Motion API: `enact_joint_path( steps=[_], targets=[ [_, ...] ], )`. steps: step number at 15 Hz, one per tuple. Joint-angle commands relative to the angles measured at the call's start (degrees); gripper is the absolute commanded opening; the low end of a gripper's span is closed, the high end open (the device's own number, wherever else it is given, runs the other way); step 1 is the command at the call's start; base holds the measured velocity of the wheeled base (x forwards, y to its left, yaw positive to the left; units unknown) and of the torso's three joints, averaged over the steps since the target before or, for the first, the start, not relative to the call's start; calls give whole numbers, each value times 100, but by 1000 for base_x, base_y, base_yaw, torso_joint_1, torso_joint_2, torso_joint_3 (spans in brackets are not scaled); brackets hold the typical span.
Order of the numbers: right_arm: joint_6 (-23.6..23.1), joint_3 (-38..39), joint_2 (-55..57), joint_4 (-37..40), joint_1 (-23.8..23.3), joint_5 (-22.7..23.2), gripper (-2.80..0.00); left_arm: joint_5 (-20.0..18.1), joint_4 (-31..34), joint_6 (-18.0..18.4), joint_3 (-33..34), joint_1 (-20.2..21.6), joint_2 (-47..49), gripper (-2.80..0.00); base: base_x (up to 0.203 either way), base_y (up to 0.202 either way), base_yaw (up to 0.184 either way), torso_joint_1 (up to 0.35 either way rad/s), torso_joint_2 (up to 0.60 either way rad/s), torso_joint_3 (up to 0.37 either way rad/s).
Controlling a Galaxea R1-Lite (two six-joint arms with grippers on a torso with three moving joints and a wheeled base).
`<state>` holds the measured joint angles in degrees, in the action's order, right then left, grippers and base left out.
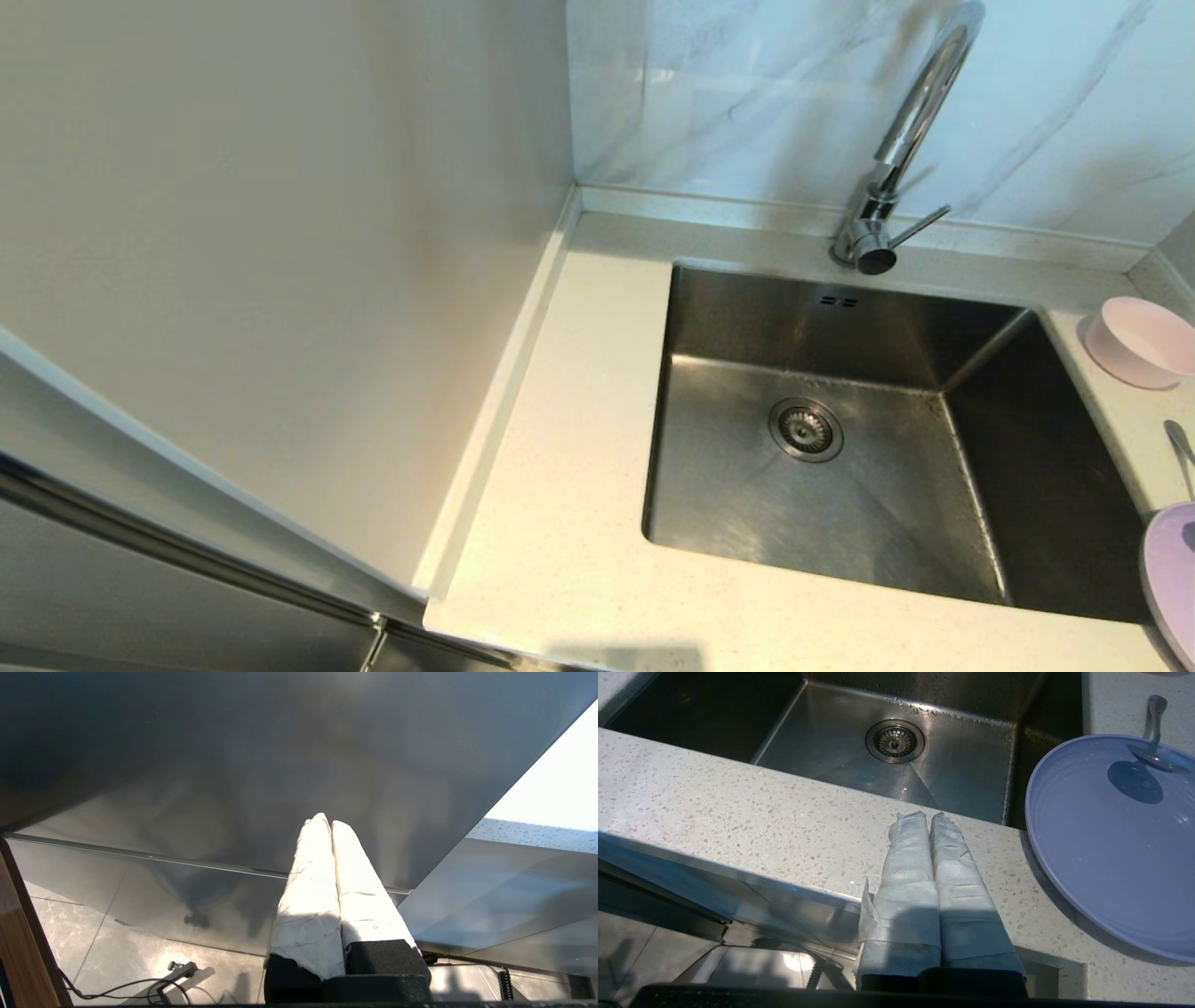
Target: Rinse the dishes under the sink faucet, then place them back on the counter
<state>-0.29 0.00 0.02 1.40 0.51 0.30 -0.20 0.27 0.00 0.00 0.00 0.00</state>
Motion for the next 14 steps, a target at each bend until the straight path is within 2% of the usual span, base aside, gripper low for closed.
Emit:
enact_joint_path(
  steps=[1, 14],
  targets=[
    [-6, 53, 15, 0, 2, 5, -280, 2, 0, 0, 0, 0, 0, -280, 0, 0, 0, 0, 0, 0],
    [-23, 53, 15, 0, 2, 5, -280, 2, 0, 0, 0, 0, 0, -280, 0, 0, 0, 0, 0, 0]
  ],
)
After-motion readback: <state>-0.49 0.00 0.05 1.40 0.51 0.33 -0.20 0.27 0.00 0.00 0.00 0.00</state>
